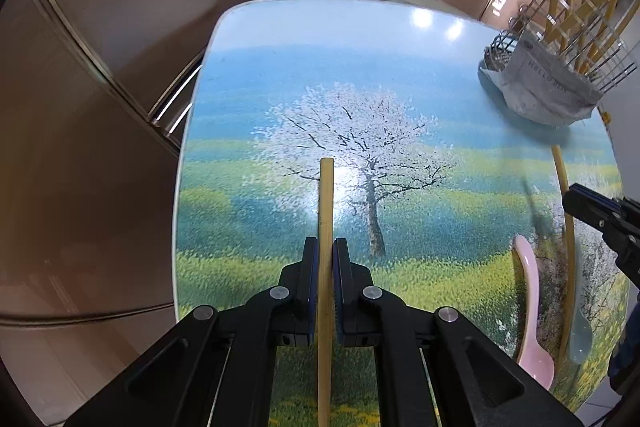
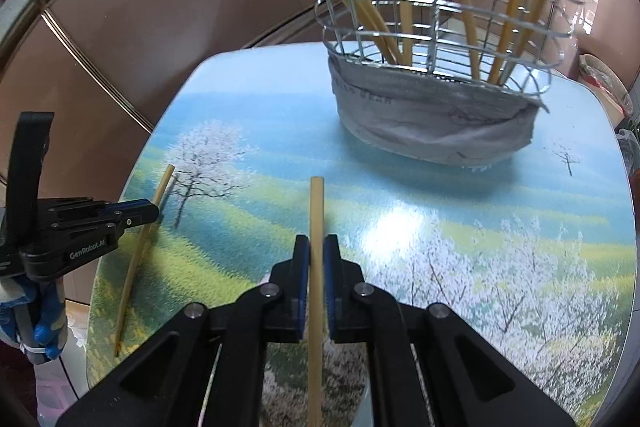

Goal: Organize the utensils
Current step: 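Lift the left tool's chopstick toward the wire holder while the right tool carries its chopstick there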

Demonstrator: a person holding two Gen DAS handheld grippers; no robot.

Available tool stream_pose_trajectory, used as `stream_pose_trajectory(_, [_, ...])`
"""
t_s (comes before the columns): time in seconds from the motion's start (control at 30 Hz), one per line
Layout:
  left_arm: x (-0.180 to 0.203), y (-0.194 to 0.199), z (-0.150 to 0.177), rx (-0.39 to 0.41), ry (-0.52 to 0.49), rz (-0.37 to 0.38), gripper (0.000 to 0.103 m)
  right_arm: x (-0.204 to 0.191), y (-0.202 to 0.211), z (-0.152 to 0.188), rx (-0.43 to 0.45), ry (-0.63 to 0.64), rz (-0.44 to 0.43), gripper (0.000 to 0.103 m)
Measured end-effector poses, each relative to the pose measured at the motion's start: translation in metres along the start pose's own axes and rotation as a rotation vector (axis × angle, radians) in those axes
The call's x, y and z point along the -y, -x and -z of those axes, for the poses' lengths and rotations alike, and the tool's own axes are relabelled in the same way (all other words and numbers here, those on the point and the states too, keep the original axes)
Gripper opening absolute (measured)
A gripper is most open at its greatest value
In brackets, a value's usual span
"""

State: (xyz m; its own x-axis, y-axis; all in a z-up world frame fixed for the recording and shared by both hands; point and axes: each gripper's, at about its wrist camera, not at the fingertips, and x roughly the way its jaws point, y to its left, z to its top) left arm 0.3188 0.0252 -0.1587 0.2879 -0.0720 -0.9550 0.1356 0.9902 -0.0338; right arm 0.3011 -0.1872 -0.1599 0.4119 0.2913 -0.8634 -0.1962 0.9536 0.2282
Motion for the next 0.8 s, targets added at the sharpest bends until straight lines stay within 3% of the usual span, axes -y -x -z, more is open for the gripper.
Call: stream_pose_trajectory(0.8, [-0.006, 0.11, 0.08, 0.174, 0.024, 0.051, 0.006, -0.032, 0.104, 0.061, 0.164, 0.048, -0.02, 0.007])
